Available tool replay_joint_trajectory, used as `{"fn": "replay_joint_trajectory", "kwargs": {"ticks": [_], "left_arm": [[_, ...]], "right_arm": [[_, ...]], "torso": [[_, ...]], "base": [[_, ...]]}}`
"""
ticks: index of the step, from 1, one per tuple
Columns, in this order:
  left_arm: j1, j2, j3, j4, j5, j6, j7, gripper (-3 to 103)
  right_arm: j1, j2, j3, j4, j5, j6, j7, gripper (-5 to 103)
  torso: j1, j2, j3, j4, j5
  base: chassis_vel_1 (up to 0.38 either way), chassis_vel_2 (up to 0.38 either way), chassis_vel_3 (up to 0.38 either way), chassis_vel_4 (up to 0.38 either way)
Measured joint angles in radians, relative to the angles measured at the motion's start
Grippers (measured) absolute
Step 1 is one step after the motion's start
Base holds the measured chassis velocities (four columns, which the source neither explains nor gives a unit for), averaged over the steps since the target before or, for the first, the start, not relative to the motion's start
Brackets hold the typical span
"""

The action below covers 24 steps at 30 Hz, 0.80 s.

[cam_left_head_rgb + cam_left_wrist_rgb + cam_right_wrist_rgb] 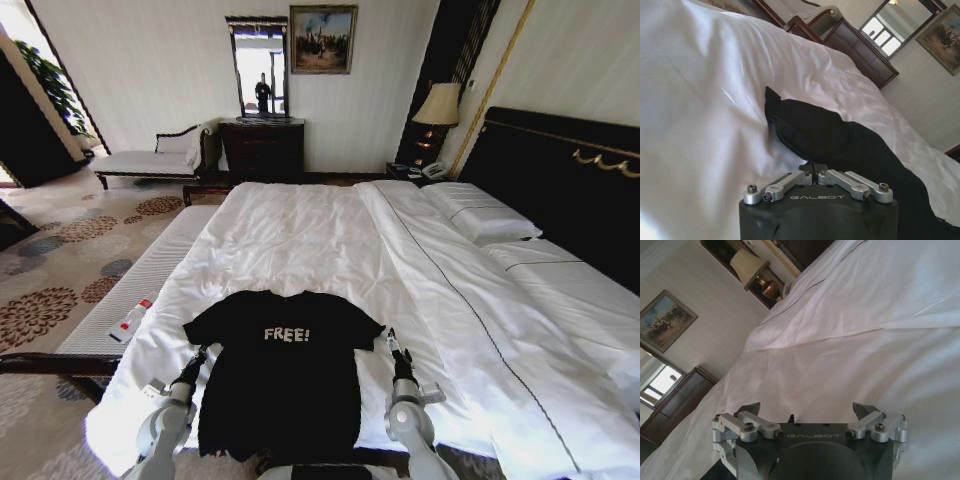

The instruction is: Fold the clothes on the bed.

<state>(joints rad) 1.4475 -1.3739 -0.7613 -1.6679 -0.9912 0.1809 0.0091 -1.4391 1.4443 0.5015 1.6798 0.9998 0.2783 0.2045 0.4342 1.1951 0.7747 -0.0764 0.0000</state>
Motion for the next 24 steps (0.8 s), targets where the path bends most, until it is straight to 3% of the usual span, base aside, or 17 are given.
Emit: {"fn": "replay_joint_trajectory", "kwargs": {"ticks": [11,14,17,24], "left_arm": [[0.016,-0.005,0.004,-0.020,0.041,-0.006,0.006,0],[0.022,-0.006,0.003,-0.022,0.042,-0.006,0.006,16],[0.024,-0.007,0.001,-0.022,0.042,-0.007,0.006,18],[0.036,-0.008,-0.006,-0.043,0.032,-0.007,0.007,0]], "right_arm": [[-0.002,-0.001,0.001,0.004,0.001,0.001,0.000,100],[-0.003,0.000,0.002,0.005,0.001,0.001,0.001,100],[-0.004,0.000,0.002,0.006,0.001,0.001,0.001,100],[-0.008,0.000,0.003,0.012,0.001,0.002,0.002,100]], "torso": [[0.000,0.000,0.000,0.0000,0.0000],[0.000,0.000,0.000,0.0000,0.0000],[0.000,0.000,0.000,0.0000,0.0000],[0.000,0.000,0.000,-0.0001,0.0000]], "base": [[0.000,0.000,0.000,0.000],[0.000,0.000,0.000,0.000],[0.000,0.000,0.000,0.000],[0.000,0.000,0.000,0.000]]}}
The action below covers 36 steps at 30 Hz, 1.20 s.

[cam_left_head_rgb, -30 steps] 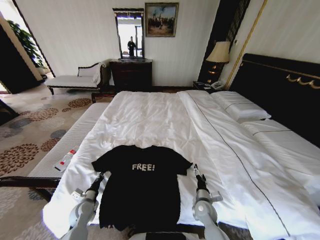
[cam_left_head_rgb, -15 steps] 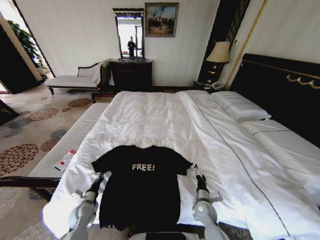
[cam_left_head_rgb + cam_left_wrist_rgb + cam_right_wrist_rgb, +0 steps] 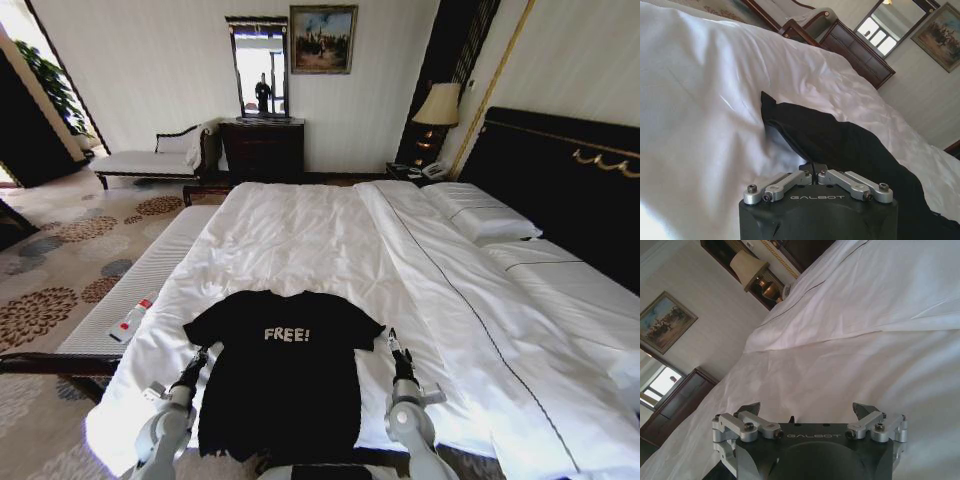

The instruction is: Fold the clothes on the bed.

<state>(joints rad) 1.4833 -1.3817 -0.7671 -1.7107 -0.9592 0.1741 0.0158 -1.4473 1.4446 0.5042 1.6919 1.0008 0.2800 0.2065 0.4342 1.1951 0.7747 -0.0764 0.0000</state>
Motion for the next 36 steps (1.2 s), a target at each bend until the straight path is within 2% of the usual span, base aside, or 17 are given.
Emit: {"fn": "replay_joint_trajectory", "kwargs": {"ticks": [7,18,20,22,23,26,28,29,30,31,33,36], "left_arm": [[0.022,0.001,-0.008,-0.022,-0.002,-0.002,0.001,0],[0.085,0.016,-0.012,-0.063,0.062,-0.005,0.000,0],[0.099,0.016,-0.015,-0.076,0.070,-0.007,0.000,11],[0.103,0.016,-0.016,-0.080,0.073,-0.008,0.000,11],[0.116,0.016,-0.022,-0.093,0.084,-0.012,0.000,22],[0.134,0.017,-0.035,-0.109,0.102,-0.020,-0.001,27],[0.147,0.019,-0.049,-0.124,0.105,-0.024,-0.002,39],[0.156,0.019,-0.060,-0.137,0.104,-0.025,-0.004,39],[0.166,0.019,-0.072,-0.154,0.098,-0.026,-0.006,44],[0.166,0.019,-0.072,-0.154,0.098,-0.026,-0.006,44],[0.191,0.013,-0.095,-0.195,0.080,-0.027,-0.010,55],[0.251,-0.013,-0.141,-0.299,0.028,-0.026,-0.016,66]], "right_arm": [[-0.003,0.000,0.001,0.009,0.000,0.000,0.001,100],[-0.015,0.007,0.003,0.027,-0.007,0.002,0.002,100],[-0.017,0.008,0.002,0.035,-0.007,0.002,0.003,100],[-0.017,0.008,0.002,0.036,-0.007,0.002,0.004,100],[-0.018,0.007,0.002,0.040,-0.007,0.001,0.006,100],[-0.018,0.006,0.003,0.040,-0.008,-0.002,0.009,100],[-0.021,0.005,0.003,0.044,-0.010,-0.005,0.012,100],[-0.024,0.004,0.003,0.049,-0.012,-0.010,0.015,100],[-0.030,0.003,0.003,0.059,-0.015,-0.016,0.019,100],[-0.030,0.003,0.003,0.059,-0.015,-0.016,0.019,100],[-0.047,-0.002,0.003,0.081,-0.019,-0.031,0.030,100],[-0.096,-0.027,0.000,0.130,-0.016,-0.063,0.041,100]], "torso": [[0.000,0.000,0.000,0.0000,-0.0001],[0.000,0.000,0.000,-0.0001,-0.0001],[0.000,0.000,0.000,0.0000,0.0000],[0.000,0.000,0.000,0.0001,0.0000],[0.000,0.000,0.000,0.0000,-0.0001],[0.000,0.000,0.000,0.0001,-0.0001],[0.000,0.000,0.000,0.0001,-0.0001],[0.000,0.000,0.000,0.0001,-0.0001],[0.000,0.000,0.000,0.0001,0.0000],[0.000,0.000,0.000,0.0001,0.0000],[0.000,0.000,0.000,0.0000,0.0000],[0.000,0.000,0.000,0.0001,0.0000]], "base": [[0.000,0.000,0.000,0.000],[0.000,0.000,0.000,0.000],[0.000,0.000,0.000,0.000],[0.000,0.000,0.000,0.000],[0.000,0.000,0.000,0.000],[0.000,0.000,0.000,0.000],[0.000,0.000,0.000,0.000],[0.000,0.000,0.000,0.000],[0.000,0.000,0.000,0.000],[0.000,0.000,0.000,0.000],[0.000,0.000,0.000,0.000],[0.000,0.000,0.000,0.000]]}}
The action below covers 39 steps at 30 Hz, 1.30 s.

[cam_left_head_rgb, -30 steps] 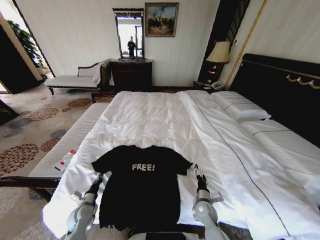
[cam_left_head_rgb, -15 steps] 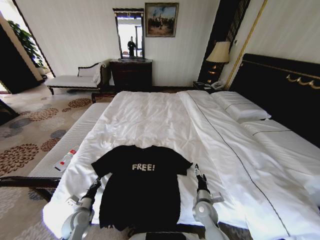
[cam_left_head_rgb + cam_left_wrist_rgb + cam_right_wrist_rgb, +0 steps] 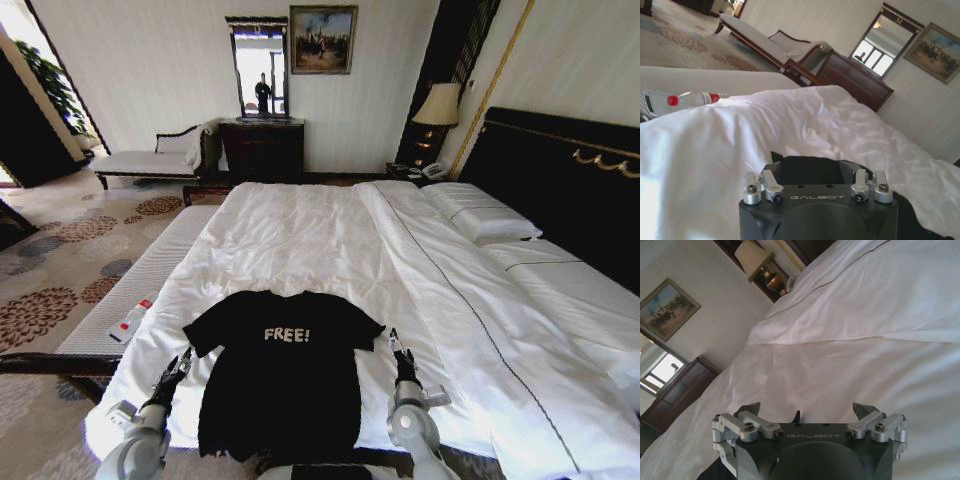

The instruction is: Fold the clothes on the bed.

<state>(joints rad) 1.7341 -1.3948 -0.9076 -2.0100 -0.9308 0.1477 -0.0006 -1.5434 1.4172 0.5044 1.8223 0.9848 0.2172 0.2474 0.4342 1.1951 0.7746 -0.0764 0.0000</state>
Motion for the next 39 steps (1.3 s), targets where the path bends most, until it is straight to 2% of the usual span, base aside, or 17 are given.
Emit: {"fn": "replay_joint_trajectory", "kwargs": {"ticks": [1,5,7,10,13,15,20,23,24,26,27,29,30,32,35,37,39], "left_arm": [[0.000,0.000,0.000,0.000,0.000,0.000,0.000,66],[0.059,-0.035,-0.039,-0.152,-0.036,0.000,-0.002,88],[0.062,-0.037,-0.040,-0.164,-0.037,0.000,-0.003,88],[0.096,-0.060,-0.040,-0.286,-0.044,-0.005,-0.004,99],[0.103,-0.067,-0.034,-0.319,-0.049,-0.005,-0.006,100],[0.113,-0.075,-0.034,-0.350,-0.049,-0.007,-0.005,100],[0.101,-0.066,-0.070,-0.384,-0.059,0.003,-0.018,100],[0.033,-0.014,-0.138,-0.435,-0.058,0.066,-0.088,100],[0.033,-0.014,-0.138,-0.435,-0.058,0.066,-0.088,100],[-0.062,0.074,-0.203,-0.487,-0.076,0.178,-0.236,100],[-0.062,0.074,-0.203,-0.487,-0.076,0.178,-0.236,100],[-0.127,0.141,-0.228,-0.499,-0.097,0.287,-0.329,100],[-0.139,0.157,-0.225,-0.499,-0.087,0.318,-0.340,100],[-0.144,0.162,-0.218,-0.499,-0.075,0.334,-0.343,100],[-0.151,0.165,-0.145,-0.499,0.071,0.380,-0.329,100],[-0.152,0.164,-0.132,-0.498,0.102,0.383,-0.326,100],[-0.160,0.162,-0.092,-0.487,0.184,0.388,-0.317,100]], "right_arm": [[0.000,0.000,0.000,0.000,0.000,0.000,0.000,100],[-0.035,-0.033,-0.005,0.036,-0.003,-0.032,-0.011,100],[-0.034,-0.035,-0.005,0.038,-0.003,-0.034,-0.012,100],[-0.012,-0.052,-0.003,0.072,0.050,-0.077,0.000,100],[0.014,-0.061,-0.001,0.072,0.111,-0.092,0.004,100],[0.082,-0.081,-0.001,0.014,0.210,-0.105,-0.014,100],[0.156,-0.105,-0.007,-0.101,0.256,-0.122,-0.061,100],[0.198,-0.129,-0.015,-0.181,0.262,-0.140,-0.109,100],[0.198,-0.129,-0.015,-0.181,0.262,-0.140,-0.109,100],[0.229,-0.154,-0.023,-0.228,0.261,-0.147,-0.140,100],[0.229,-0.154,-0.023,-0.228,0.261,-0.147,-0.140,100],[0.251,-0.175,-0.025,-0.250,0.256,-0.147,-0.151,100],[0.256,-0.183,-0.025,-0.255,0.254,-0.147,-0.155,100],[0.259,-0.188,-0.026,-0.259,0.251,-0.147,-0.157,100],[0.272,-0.210,-0.032,-0.297,0.225,-0.147,-0.173,100],[0.275,-0.213,-0.035,-0.306,0.219,-0.147,-0.177,100],[0.291,-0.224,-0.044,-0.342,0.197,-0.148,-0.196,100]], "torso": [[0.000,0.000,0.000,0.0000,0.0000],[0.000,0.000,0.000,-0.0002,0.0002],[0.000,0.000,0.000,-0.0001,0.0001],[0.000,0.000,0.000,0.0000,0.0002],[0.000,0.000,0.000,-0.0005,0.0001],[0.000,0.000,0.000,0.0003,0.0000],[0.000,0.000,0.000,0.0004,0.0001],[0.000,0.000,0.000,0.0001,0.0000],[0.000,0.000,0.000,0.0001,0.0000],[0.000,0.000,0.000,-0.0004,0.0001],[0.000,0.000,0.000,-0.0004,0.0001],[0.000,0.000,0.000,-0.0003,-0.0001],[0.000,0.000,0.000,-0.0002,-0.0001],[0.000,0.000,0.000,-0.0002,-0.0002],[0.000,0.000,0.000,0.0000,0.0000],[0.000,0.000,0.000,0.0000,0.0000],[0.000,0.000,0.000,0.0001,0.0000]], "base": [[0.000,0.000,0.000,0.000],[0.000,0.000,0.000,0.000],[0.000,0.000,0.000,0.000],[0.000,0.000,0.000,0.000],[0.000,0.000,0.000,0.000],[0.000,0.000,0.000,0.000],[0.000,0.000,0.000,0.000],[0.000,0.000,0.000,0.000],[0.000,0.000,0.000,0.000],[0.000,0.000,0.000,0.000],[0.000,0.000,0.000,0.000],[0.000,0.000,0.000,0.000],[0.000,0.000,0.000,0.000],[0.000,0.000,0.000,0.000],[0.000,0.000,0.000,0.000],[0.000,0.000,0.000,0.000],[0.000,0.000,0.000,0.000]]}}
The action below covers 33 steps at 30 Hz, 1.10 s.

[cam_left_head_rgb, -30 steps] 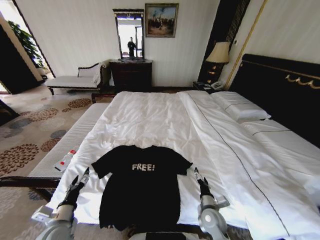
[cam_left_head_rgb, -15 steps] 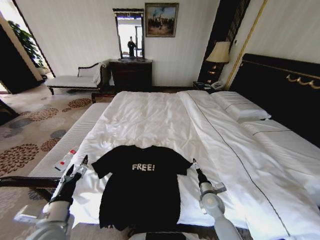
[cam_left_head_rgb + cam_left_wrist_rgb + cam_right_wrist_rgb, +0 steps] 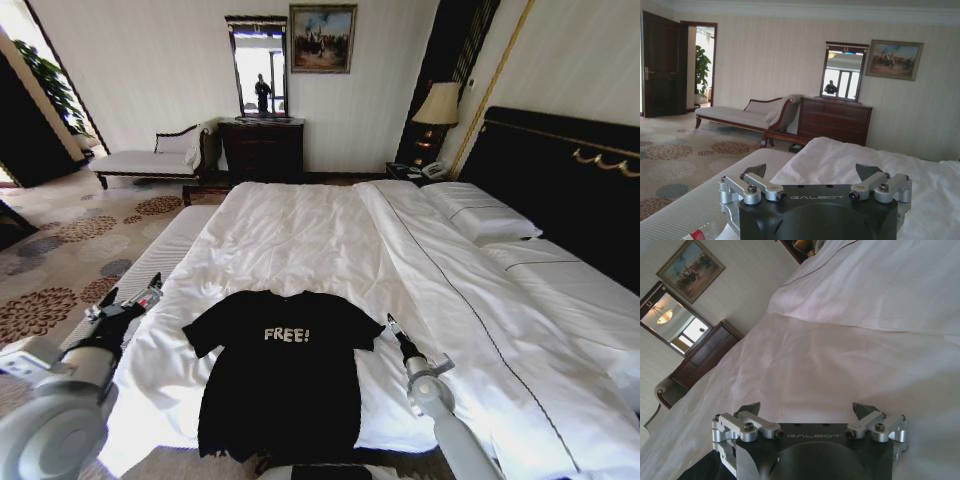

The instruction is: Fold the clothes on the bed.

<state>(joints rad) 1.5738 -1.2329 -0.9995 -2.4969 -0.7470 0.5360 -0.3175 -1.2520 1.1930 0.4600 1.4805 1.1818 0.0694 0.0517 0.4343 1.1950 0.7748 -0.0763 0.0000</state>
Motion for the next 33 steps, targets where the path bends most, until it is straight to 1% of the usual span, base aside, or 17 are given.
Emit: {"fn": "replay_joint_trajectory", "kwargs": {"ticks": [6,7,9,11,12,13,16,18,21,22,24,25,27,28,31,32,33], "left_arm": [[-0.032,0.007,0.026,0.057,0.022,0.008,0.003,100],[-0.040,0.013,0.032,0.081,0.033,0.008,0.003,100],[-0.052,0.030,0.046,0.142,0.058,0.018,-0.002,100],[-0.055,0.035,0.048,0.154,0.058,0.023,-0.007,100],[-0.059,0.041,0.049,0.163,0.048,0.031,-0.016,100],[-0.065,0.044,0.050,0.164,0.029,0.037,-0.025,100],[-0.088,0.049,0.047,0.147,-0.045,0.057,-0.054,100],[-0.094,0.051,0.045,0.138,-0.065,0.062,-0.062,100],[-0.103,0.058,0.033,0.105,-0.111,0.070,-0.073,100],[-0.103,0.058,0.033,0.105,-0.111,0.070,-0.073,100],[-0.109,0.062,0.019,0.085,-0.137,0.070,-0.074,100],[-0.111,0.063,0.016,0.080,-0.142,0.071,-0.075,100],[-0.112,0.063,0.009,0.075,-0.149,0.072,-0.077,100],[-0.112,0.063,0.009,0.075,-0.149,0.072,-0.077,100],[-0.107,0.060,0.006,0.082,-0.149,0.072,-0.079,100],[-0.107,0.060,0.006,0.082,-0.149,0.072,-0.079,100],[-0.105,0.058,0.005,0.087,-0.147,0.073,-0.080,100]], "right_arm": [[0.026,-0.007,-0.014,-0.040,-0.020,-0.019,-0.034,98],[0.033,-0.005,-0.017,-0.049,-0.029,-0.021,-0.040,98],[0.043,0.005,-0.022,-0.060,-0.061,-0.023,-0.053,94],[0.040,0.007,-0.023,-0.057,-0.074,-0.023,-0.059,93],[0.030,0.009,-0.025,-0.048,-0.093,-0.023,-0.071,88],[0.021,0.010,-0.027,-0.041,-0.107,-0.023,-0.082,88],[-0.002,0.013,-0.031,-0.029,-0.148,-0.023,-0.112,72],[-0.005,0.013,-0.032,-0.028,-0.156,-0.023,-0.116,72],[-0.009,0.012,-0.036,-0.029,-0.172,-0.024,-0.118,56],[-0.009,0.012,-0.036,-0.029,-0.172,-0.024,-0.118,56],[-0.007,0.008,-0.039,-0.032,-0.183,-0.026,-0.116,44],[-0.007,0.007,-0.040,-0.032,-0.187,-0.026,-0.116,44],[-0.011,0.005,-0.040,-0.028,-0.193,-0.026,-0.114,33],[-0.011,0.005,-0.040,-0.028,-0.193,-0.026,-0.114,33],[-0.025,0.002,-0.043,-0.011,-0.195,-0.026,-0.112,16],[-0.025,0.002,-0.043,-0.011,-0.195,-0.026,-0.112,16],[-0.029,-0.001,-0.045,-0.004,-0.198,-0.026,-0.112,11]], "torso": [[0.000,0.000,0.000,-0.0001,0.0000],[0.000,0.000,0.000,-0.0002,0.0000],[0.000,0.000,0.000,0.0001,-0.0001],[0.000,0.000,0.000,0.0002,-0.0002],[0.000,0.000,0.000,0.0002,-0.0002],[0.000,0.000,0.000,0.0000,-0.0002],[0.000,0.000,0.000,-0.0003,0.0000],[0.000,0.000,0.000,-0.0004,0.0002],[0.000,0.000,0.000,0.0000,0.0001],[0.000,0.000,0.000,0.0000,0.0001],[0.000,0.000,0.000,0.0001,0.0001],[0.000,0.000,0.000,0.0000,0.0001],[0.000,0.000,0.000,0.0000,0.0001],[0.000,0.000,0.000,0.0000,0.0001],[0.000,0.000,0.000,-0.0001,0.0000],[0.000,0.000,0.000,-0.0001,0.0000],[0.000,0.000,0.000,-0.0001,-0.0002]], "base": [[0.000,0.000,0.000,0.000],[0.000,0.000,0.000,0.000],[0.000,0.000,0.000,0.000],[0.000,0.000,0.000,0.000],[0.000,0.000,0.000,0.000],[0.000,0.000,0.000,0.000],[0.000,0.000,0.000,0.000],[0.000,0.000,0.000,0.000],[0.000,0.000,0.000,0.000],[0.000,0.000,0.000,0.000],[0.000,0.000,0.000,0.000],[0.000,0.000,0.000,0.000],[0.000,0.000,0.000,0.000],[0.000,0.000,0.000,0.000],[0.000,0.000,0.000,0.000],[0.000,0.000,0.000,0.000],[0.000,0.000,0.000,0.000]]}}
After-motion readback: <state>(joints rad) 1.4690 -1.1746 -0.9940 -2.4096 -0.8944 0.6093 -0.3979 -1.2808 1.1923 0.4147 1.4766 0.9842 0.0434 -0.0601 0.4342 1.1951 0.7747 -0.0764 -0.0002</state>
